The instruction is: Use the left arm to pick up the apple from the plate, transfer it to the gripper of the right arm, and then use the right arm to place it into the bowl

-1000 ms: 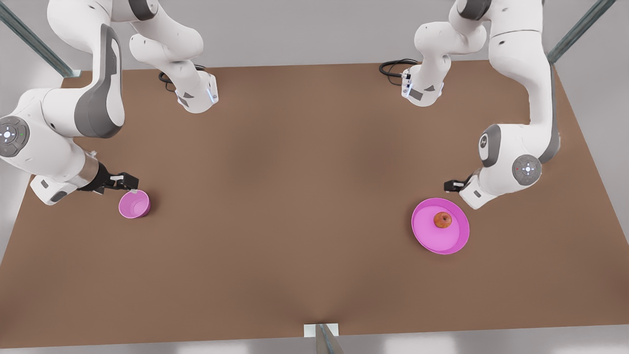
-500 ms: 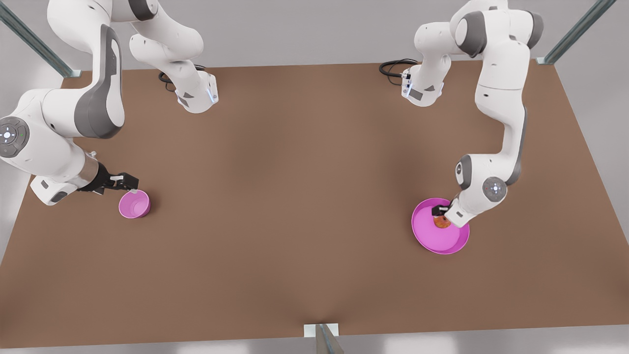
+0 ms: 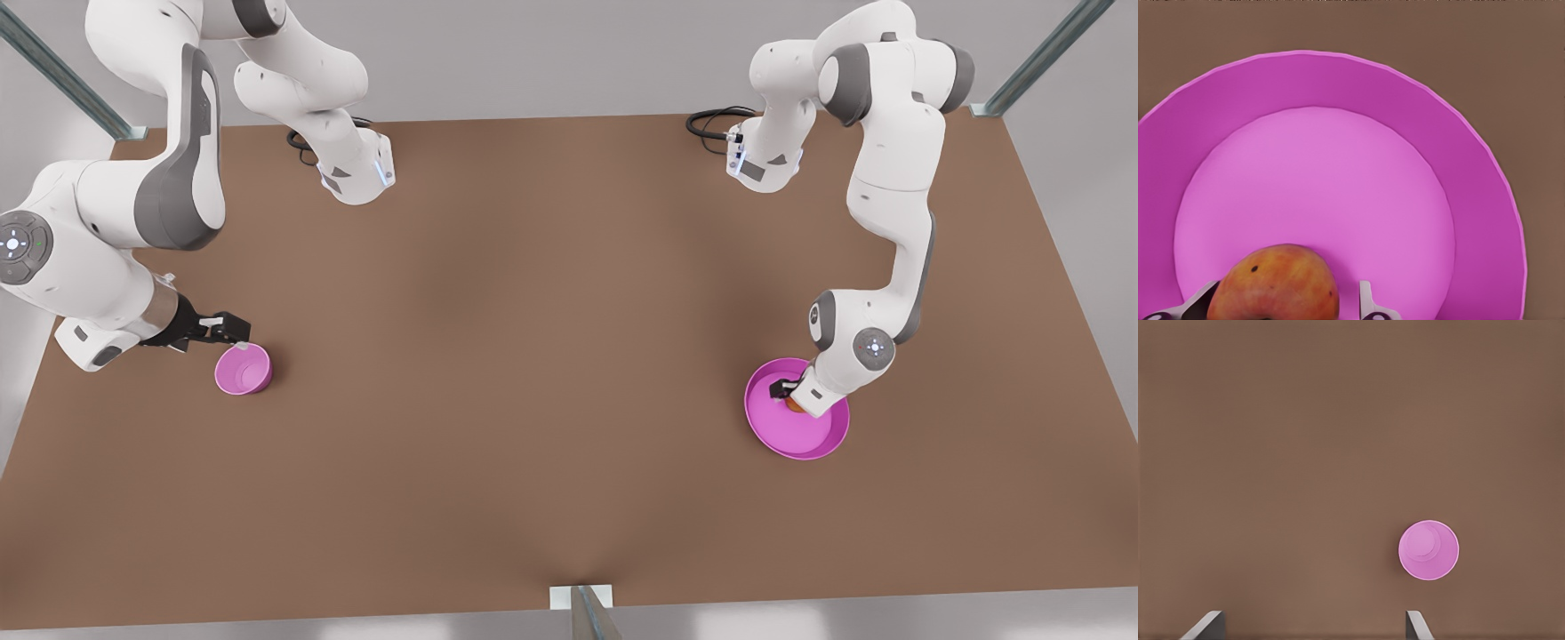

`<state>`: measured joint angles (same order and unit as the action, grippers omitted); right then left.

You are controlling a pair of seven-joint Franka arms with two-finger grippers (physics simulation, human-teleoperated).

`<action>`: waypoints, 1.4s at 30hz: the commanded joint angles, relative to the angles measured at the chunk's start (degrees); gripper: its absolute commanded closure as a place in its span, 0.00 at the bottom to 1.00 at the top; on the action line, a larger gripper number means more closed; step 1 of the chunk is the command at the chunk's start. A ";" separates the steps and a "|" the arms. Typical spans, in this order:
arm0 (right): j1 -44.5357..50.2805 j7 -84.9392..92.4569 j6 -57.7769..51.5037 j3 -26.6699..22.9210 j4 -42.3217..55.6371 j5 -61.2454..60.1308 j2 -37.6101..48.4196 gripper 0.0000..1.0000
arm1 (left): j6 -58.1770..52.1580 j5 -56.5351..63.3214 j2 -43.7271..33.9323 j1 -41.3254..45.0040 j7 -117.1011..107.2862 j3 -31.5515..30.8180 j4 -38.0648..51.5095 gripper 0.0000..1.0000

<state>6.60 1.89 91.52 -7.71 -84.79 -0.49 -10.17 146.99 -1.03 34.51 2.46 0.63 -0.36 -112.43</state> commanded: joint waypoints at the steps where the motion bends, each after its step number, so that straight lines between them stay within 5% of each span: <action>1: 0.00 0.22 -0.02 -0.03 -0.02 -0.04 0.06 0.00 | 0.66 0.06 -0.06 0.00 -0.89 0.01 0.02 0.02; 4: 0.00 0.22 -0.02 -0.03 -0.02 -0.04 0.06 0.00 | 0.66 0.06 -0.06 0.00 -0.89 0.01 0.02 0.14; 17: 0.00 0.66 -0.02 -0.03 -0.03 -0.04 0.06 0.00 | -1.88 0.32 -2.96 1.32 -0.54 -0.70 3.53 0.32; 26: -0.27 0.66 -0.02 -0.03 -0.03 -0.04 -0.03 0.00 | -8.39 -6.44 2.21 6.77 1.90 -18.60 28.92 0.33; 29: -0.18 0.40 0.06 0.15 -0.03 -0.04 -0.03 0.00 | -5.93 -29.02 9.25 6.94 40.23 -27.76 38.25 0.33; 32: 0.26 -1.36 1.56 0.41 1.03 -10.84 -2.04 0.00 | -5.84 -35.89 15.41 6.94 60.36 -35.32 45.81 0.33; 35: -0.18 -1.80 2.43 0.24 8.76 -34.72 -11.97 0.00 | -5.58 -39.32 22.44 7.03 83.45 -41.91 51.61 0.34; 42: -0.71 17.09 4.99 -0.03 11.31 -78.51 -27.53 0.00 | -2.77 -45.82 25.95 10.72 115.48 -41.74 53.72 0.36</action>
<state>5.93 3.94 95.38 -7.67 -73.72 -63.89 -36.30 142.32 -44.27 60.46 12.54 49.35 -42.13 -59.17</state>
